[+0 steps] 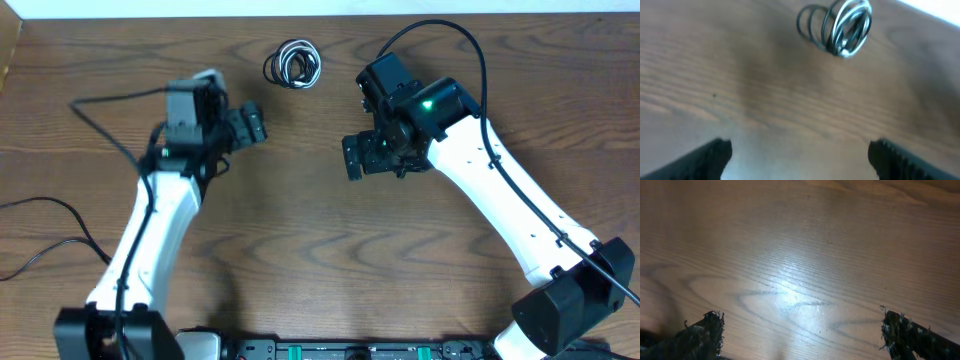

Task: Untangle cables
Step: 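Reach the left gripper up to the cable coil and grasp it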

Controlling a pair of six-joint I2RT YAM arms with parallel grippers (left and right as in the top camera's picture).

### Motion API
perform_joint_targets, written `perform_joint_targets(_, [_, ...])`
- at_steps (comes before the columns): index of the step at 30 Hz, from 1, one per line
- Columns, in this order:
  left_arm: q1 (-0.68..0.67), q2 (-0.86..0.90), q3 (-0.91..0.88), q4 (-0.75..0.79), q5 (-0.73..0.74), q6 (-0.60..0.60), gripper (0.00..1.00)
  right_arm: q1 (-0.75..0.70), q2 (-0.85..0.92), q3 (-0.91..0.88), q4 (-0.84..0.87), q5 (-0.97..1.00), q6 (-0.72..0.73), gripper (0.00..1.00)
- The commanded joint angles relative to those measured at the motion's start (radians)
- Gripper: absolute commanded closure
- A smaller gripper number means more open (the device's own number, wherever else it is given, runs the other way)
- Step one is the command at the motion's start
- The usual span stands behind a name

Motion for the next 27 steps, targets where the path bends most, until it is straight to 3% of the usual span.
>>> perform_joint_targets(1, [0.009,0.100,0.285,-0.185,0.017,0.049,0.04,-0.015,0.005,0.000,0.001,-0.008,0.012,0.01])
perform_joint_targets(7, [0.002,0.319,0.672,-0.459,0.144,0.058,0.02,-0.016,0.005,0.000,0.001,-0.037,0.012,0.01])
perform_joint_targets(18, [-0.077,0.501,0.701,-0.196,0.079,0.058,0.02,-0.013,0.005,-0.001,0.001,-0.067,0.012,0.01])
perform_joint_targets(22, [-0.094,0.602,0.701,-0.157,0.014,0.058,0.08,-0.013,0.005,-0.001,-0.013,-0.066,0.009,0.01])
perform_joint_targets(26, [-0.094,0.713,0.701,-0.106,0.015,0.058,0.22,-0.013,0.005,-0.001,-0.018,-0.066,-0.011,0.01])
perform_joint_targets(27, [-0.094,0.729,0.701,-0.098,0.015,0.058,0.30,-0.013,0.005,-0.001,-0.016,-0.066,-0.011,0.01])
